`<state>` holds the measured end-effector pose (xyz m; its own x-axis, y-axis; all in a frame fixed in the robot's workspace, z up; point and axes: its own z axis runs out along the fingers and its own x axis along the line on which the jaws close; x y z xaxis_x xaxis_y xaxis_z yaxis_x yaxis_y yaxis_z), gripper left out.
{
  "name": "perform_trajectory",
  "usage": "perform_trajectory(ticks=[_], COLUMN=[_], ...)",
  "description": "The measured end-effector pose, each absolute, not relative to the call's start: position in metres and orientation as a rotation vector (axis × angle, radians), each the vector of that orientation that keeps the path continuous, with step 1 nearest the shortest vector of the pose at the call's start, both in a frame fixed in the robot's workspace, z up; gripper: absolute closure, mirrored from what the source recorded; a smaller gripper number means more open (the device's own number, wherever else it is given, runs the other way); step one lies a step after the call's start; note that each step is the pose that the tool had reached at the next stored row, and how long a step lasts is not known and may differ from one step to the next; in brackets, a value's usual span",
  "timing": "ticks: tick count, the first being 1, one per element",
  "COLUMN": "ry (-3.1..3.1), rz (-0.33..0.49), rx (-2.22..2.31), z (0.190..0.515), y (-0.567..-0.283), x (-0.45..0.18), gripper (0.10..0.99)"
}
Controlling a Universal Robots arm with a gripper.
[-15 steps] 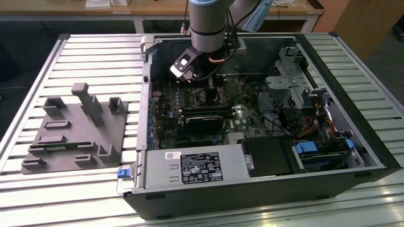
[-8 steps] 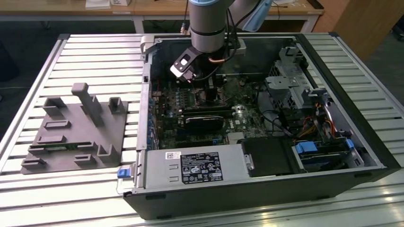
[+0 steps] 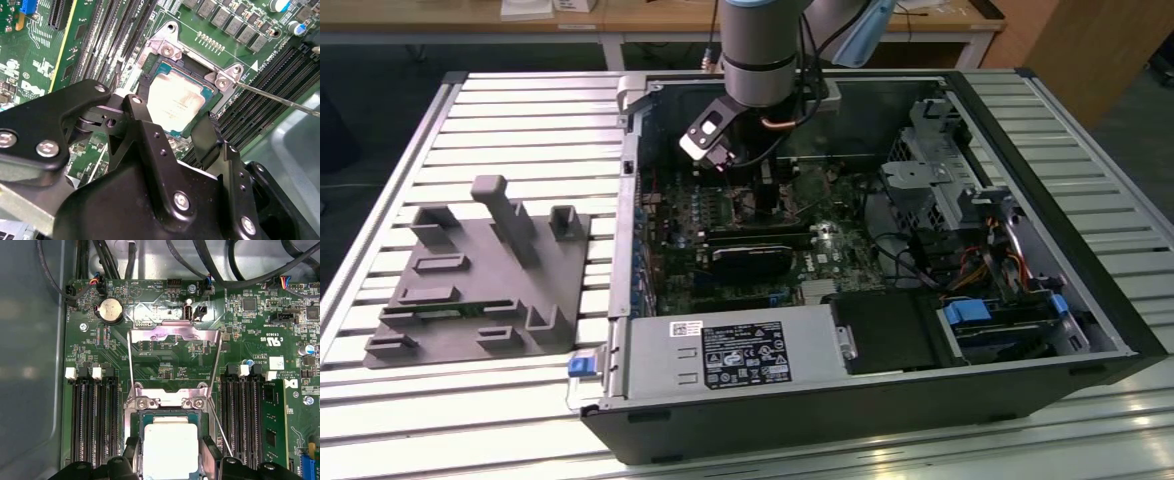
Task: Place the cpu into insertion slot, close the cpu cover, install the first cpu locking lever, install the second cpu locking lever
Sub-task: 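Place the cpu into insertion slot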
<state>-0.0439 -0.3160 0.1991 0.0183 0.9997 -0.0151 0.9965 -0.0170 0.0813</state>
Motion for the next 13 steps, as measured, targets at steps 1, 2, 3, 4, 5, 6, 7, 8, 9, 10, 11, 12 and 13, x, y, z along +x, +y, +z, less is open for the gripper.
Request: perform_trajectory(ticks=[1,2,3,4,5,6,7,8,9,10,11,12,13], ry=[2.153,2.153,2.153,2.153,2.153,2.153,2.153,2.153,2.153,2.153,2.153,2.153,2.153], rz=[0.071,0.071,0.071,0.071,0.071,0.071,0.071,0.07,0.07,0.07,0.07,0.071,0.071], rx=[2.191,2.191,2.191,2.191,2.191,2.191,2.191,2.191,2.191,2.191,2.191,2.191,2.191], z=[0.1992,0.1993,0.1993,0.1993,0.1994,0.1994,0.1994,0.1995,0.1996,0.1996,0.1996,0.1996,0.1996], y=[-0.316,-0.3161,-0.3161,-0.316,-0.3161,-0.3161,-0.3161,-0.3161,-0.3161,-0.3161,-0.3161,-0.3161,-0.3161], x=[-0.0439,-0.0439,-0.0439,-0.0439,-0.0439,-0.0439,-0.0439,-0.0439,-0.0439,-0.0439,-0.0439,-0.0439,-0.0439], gripper=[0.478,0.478,0.478,0.494,0.553,0.553,0.616,0.675,0.675,0.729,0.788,0.788,0.847])
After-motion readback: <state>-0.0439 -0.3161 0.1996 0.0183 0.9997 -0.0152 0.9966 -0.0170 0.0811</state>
